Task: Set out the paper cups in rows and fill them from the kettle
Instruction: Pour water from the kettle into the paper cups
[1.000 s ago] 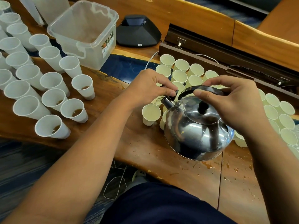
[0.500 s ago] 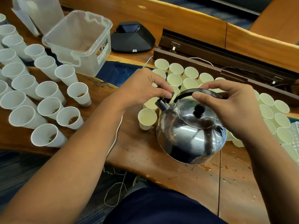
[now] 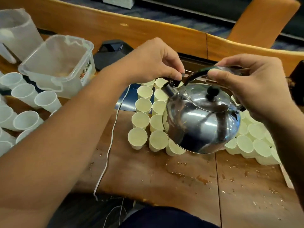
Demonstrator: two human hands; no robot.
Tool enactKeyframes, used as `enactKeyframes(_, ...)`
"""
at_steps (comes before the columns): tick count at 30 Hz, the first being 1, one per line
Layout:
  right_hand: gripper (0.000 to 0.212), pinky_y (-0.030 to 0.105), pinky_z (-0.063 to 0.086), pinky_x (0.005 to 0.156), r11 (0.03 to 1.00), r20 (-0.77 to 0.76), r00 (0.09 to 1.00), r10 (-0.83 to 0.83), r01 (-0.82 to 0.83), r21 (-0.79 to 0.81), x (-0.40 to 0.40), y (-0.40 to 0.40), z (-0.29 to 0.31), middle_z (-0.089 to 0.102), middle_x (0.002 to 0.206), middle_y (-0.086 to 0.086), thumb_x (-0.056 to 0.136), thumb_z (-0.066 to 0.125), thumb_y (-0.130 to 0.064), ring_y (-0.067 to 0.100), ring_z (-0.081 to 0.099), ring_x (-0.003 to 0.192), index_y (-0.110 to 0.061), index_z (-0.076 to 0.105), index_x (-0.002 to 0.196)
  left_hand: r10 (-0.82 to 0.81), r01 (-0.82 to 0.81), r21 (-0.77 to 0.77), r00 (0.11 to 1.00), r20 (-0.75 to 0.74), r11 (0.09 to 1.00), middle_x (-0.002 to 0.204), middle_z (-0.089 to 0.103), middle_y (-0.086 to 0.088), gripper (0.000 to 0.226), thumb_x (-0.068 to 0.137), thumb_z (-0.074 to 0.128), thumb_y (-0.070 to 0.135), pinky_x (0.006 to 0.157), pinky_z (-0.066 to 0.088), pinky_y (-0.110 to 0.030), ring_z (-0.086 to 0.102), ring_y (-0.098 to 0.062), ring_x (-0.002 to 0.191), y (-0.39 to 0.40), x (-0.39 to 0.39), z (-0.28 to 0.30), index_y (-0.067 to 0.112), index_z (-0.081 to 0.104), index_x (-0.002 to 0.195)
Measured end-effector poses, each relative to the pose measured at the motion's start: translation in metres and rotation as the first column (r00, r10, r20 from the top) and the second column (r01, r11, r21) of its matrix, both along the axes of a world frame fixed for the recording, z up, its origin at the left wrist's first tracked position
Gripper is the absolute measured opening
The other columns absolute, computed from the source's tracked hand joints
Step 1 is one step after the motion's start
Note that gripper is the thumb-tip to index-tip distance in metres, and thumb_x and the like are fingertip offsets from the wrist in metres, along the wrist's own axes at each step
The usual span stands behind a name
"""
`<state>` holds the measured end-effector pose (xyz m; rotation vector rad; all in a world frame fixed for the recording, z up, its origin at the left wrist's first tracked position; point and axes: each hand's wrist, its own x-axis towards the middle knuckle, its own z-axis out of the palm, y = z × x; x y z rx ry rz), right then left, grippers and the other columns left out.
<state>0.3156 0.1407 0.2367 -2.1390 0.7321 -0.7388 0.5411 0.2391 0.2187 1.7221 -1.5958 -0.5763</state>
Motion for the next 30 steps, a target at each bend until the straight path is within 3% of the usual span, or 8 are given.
enactKeyframes(3,0.026,0.022,0.046,0.061,0.998,0.002,0.999,-0.052,0.052,-0.041,0.008,-0.016,0.004,0.073,0.086,-0.003,0.076,0.08,-0.044,0.0,0.058,0.063,-0.024,0.075,0.092,-0.014,0.014,-0.004,0.997,0.073,1.0,0.086,0.072,0.02,0.015,0.085,0.077,0.026,0.075,0.051,-0.01,0.066,0.006,0.082,-0.023,0.006,0.006,0.025,0.078,0.1)
enactKeyframes(7,0.025,0.041,0.059,0.074,0.994,0.03,0.994,-0.104,0.105,-0.021,0.02,-0.039,0.001,0.074,0.09,0.003,0.075,0.083,-0.042,0.019,0.07,0.075,-0.023,0.076,0.09,-0.032,0.031,0.012,0.989,0.147,0.999,0.091,0.071,0.021,0.016,0.087,0.074,0.028,0.073,0.046,-0.004,0.063,0.008,0.086,-0.053,0.018,0.008,0.028,0.077,0.103)
enactKeyframes(10,0.022,0.052,0.057,0.08,0.992,0.029,0.992,-0.123,0.124,-0.032,0.03,-0.057,-0.004,0.075,0.089,-0.003,0.075,0.082,-0.044,0.022,0.071,0.084,-0.027,0.076,0.088,-0.038,0.034,0.028,0.986,0.165,0.999,0.093,0.071,0.019,0.016,0.088,0.073,0.029,0.068,0.042,-0.001,0.061,0.008,0.087,-0.073,0.028,0.006,0.029,0.077,0.103)
enactKeyframes(15,0.02,0.046,0.058,0.078,0.989,0.009,0.99,-0.142,0.143,-0.046,0.05,-0.081,-0.011,0.074,0.087,-0.003,0.076,0.082,-0.042,0.013,0.068,0.077,-0.026,0.075,0.086,-0.055,0.044,0.064,0.983,0.178,0.997,0.095,0.071,0.016,0.018,0.087,0.073,0.028,0.068,0.043,-0.003,0.061,0.005,0.088,-0.103,0.048,0.001,0.028,0.077,0.105)
enactKeyframes(19,0.022,0.04,0.057,0.081,0.989,-0.031,0.989,-0.143,0.142,-0.045,0.064,-0.097,-0.014,0.074,0.089,-0.004,0.078,0.081,-0.04,0.014,0.069,0.081,-0.023,0.076,0.091,-0.065,0.052,0.081,0.983,0.171,0.995,0.096,0.071,0.016,0.018,0.088,0.073,0.028,0.076,0.047,-0.015,0.062,0.003,0.089,-0.122,0.062,-0.007,0.028,0.077,0.105)
enactKeyframes(25,0.023,0.033,0.055,0.078,0.986,-0.063,0.985,-0.162,0.159,-0.053,0.081,-0.123,-0.026,0.073,0.088,-0.007,0.078,0.08,-0.042,0.006,0.064,0.078,-0.024,0.075,0.091,-0.035,0.025,0.067,0.989,0.145,0.997,0.094,0.071,0.018,0.016,0.088,0.073,0.03,0.065,0.04,0.0,0.06,0.01,0.084,-0.149,0.078,-0.027,0.03,0.077,0.103)
enactKeyframes(30,0.024,0.027,0.051,0.072,0.988,-0.097,0.984,-0.148,0.143,-0.056,0.09,-0.142,-0.035,0.071,0.085,-0.011,0.077,0.08,-0.044,0.004,0.063,0.075,-0.025,0.075,0.091,-0.032,0.025,0.074,0.995,0.093,0.997,0.086,0.068,0.023,0.013,0.087,0.074,0.029,0.067,0.04,-0.006,0.058,0.014,0.078,-0.163,0.084,-0.044,0.031,0.077,0.1)
